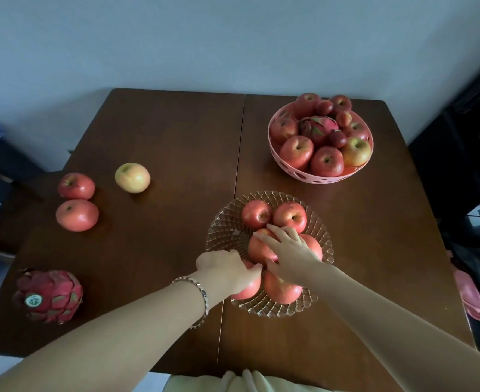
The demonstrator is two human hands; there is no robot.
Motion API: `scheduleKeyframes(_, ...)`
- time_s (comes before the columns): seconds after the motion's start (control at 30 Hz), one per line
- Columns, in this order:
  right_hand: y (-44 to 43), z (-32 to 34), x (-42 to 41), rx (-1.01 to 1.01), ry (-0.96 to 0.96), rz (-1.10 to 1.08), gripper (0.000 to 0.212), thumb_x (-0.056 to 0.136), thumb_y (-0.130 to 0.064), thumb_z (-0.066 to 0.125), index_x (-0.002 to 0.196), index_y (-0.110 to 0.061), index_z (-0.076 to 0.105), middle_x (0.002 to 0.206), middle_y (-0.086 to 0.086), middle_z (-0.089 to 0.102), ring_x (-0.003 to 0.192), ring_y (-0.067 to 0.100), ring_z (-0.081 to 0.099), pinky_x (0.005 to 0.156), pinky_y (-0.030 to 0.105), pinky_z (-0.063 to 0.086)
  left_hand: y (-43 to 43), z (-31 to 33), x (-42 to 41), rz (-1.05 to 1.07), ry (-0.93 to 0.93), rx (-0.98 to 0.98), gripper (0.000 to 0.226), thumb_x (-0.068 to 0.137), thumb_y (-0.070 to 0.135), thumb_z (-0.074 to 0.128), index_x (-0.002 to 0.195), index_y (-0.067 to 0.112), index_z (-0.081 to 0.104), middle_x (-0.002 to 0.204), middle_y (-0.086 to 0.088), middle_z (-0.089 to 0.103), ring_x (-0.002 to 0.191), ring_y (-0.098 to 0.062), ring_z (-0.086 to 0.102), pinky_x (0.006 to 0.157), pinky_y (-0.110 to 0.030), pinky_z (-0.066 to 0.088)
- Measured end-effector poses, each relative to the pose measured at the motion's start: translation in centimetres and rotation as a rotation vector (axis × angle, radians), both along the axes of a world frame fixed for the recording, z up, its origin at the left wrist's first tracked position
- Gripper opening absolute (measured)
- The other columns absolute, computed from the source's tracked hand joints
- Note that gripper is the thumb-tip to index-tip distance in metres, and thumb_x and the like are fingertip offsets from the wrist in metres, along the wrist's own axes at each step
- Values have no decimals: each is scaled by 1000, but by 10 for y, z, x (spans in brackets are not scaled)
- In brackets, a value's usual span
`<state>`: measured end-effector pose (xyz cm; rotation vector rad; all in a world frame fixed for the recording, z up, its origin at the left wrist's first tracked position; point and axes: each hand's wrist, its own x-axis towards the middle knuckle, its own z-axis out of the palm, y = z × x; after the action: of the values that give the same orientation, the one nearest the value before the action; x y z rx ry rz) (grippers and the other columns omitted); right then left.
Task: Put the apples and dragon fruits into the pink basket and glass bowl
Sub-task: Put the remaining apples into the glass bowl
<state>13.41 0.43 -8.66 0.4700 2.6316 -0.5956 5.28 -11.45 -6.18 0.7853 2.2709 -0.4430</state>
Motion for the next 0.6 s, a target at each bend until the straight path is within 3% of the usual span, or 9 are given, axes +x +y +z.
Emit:
scheduleKeyframes(0.1, -1, -2, 1, 3, 2, -1, 61, 92, -29, 46, 146, -38, 19, 158, -2, 12, 142, 24, 10, 114, 44, 20, -7, -2, -5, -85, -57, 13, 91, 78, 75, 37, 139, 9, 32, 137, -11, 43, 125, -31, 43, 91, -37, 41)
scheduleKeyframes(0.17, -1, -2, 2, 8, 2, 4, 61, 92, -30, 46, 146, -37, 19, 158, -1, 12, 142, 25, 10, 114, 44, 19, -16, -5, -8, -212, -96, 91, 93, 77, 63, 54, 143, 6, 22, 143, -12, 30, 132, -32, 31, 103, -40, 35)
scheduleKeyframes(0.23, -1, -3, 1, 11, 2, 8, 60, 93, -30, 45, 146, -37, 19, 158, -1, 11, 142, 25, 10, 114, 43, 19, -24, -10, -11, -208, -182, 219, 94, 76, 46, 66, 146, 10, 16, 146, -10, 27, 134, -29, 30, 107, -41, 35)
scheduleKeyframes(0.3, 0, -3, 1, 10, 2, 7, 60, 93, -29, 45, 146, -37, 19, 158, -1, 11, 142, 26, 10, 114, 43, 18, -29, -13, -8, -114, -224, 350, 88, 73, 38, 71, 143, 18, 23, 141, -5, 36, 128, -27, 39, 104, -39, 41)
scheduleKeyframes(0.4, 0, -4, 1, 9, -7, 13, 60, 93, -28, 45, 146, -37, 18, 158, -1, 10, 142, 26, 9, 114, 44, 18, -29, -12, 5, 15, -117, 420, 79, 69, 52, 70, 133, 21, 35, 129, -5, 44, 116, -25, 50, 93, -36, 48)
scheduleKeyframes(0.6, 1, -3, 2, 17, -23, 43, 59, 94, -29, 43, 147, -38, 17, 158, -2, 10, 142, 26, 9, 115, 44, 18, -30, -23, 24, 163, -53, 508, 82, 73, 60, 64, 136, 18, 31, 132, -7, 39, 115, -25, 53, 91, -31, 50)
